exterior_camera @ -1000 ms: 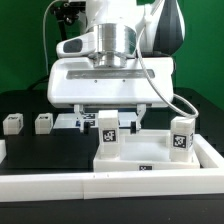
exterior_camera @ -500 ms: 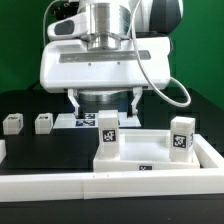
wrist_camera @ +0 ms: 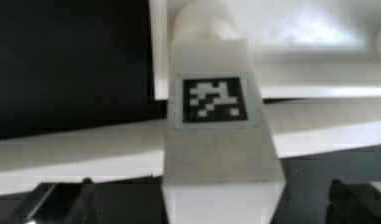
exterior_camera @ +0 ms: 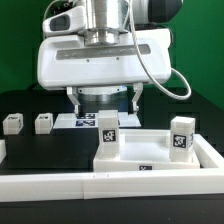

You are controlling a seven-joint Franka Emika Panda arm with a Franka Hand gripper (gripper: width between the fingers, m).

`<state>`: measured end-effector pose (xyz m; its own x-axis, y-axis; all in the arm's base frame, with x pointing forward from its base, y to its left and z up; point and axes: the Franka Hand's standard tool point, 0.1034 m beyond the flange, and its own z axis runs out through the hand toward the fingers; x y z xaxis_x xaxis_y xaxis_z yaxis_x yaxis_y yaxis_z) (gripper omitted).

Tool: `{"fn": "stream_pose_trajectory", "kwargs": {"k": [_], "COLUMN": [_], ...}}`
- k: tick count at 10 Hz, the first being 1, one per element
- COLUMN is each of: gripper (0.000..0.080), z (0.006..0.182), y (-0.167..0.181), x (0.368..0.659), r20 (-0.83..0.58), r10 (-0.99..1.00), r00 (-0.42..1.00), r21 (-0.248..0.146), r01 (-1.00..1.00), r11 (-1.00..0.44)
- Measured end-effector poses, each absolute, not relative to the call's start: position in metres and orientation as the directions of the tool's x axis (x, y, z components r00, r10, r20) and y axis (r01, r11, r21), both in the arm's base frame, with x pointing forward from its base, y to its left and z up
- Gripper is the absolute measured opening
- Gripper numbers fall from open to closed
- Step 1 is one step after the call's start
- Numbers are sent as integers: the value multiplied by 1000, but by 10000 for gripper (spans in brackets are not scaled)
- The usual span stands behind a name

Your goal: Assemble square table

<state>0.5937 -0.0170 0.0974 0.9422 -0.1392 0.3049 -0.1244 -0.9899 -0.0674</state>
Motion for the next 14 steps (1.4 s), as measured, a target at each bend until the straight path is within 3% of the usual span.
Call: {"fn": "stream_pose_trajectory", "kwargs": {"k": [7, 11, 13, 14], "gripper": [648, 648, 601, 426], "z": [88, 86, 87, 87], "y": [-11, -14, -14, -14], "x": [587, 598, 600, 601], "r20": [-156, -111, -99, -97], "r10": [-112, -100, -93, -92], "r00": [981, 989, 991, 991], "r21": [-152, -132, -125, -125], "r01": [-136, -114, -105, -104], "r11": [-979, -985, -987, -987]}}
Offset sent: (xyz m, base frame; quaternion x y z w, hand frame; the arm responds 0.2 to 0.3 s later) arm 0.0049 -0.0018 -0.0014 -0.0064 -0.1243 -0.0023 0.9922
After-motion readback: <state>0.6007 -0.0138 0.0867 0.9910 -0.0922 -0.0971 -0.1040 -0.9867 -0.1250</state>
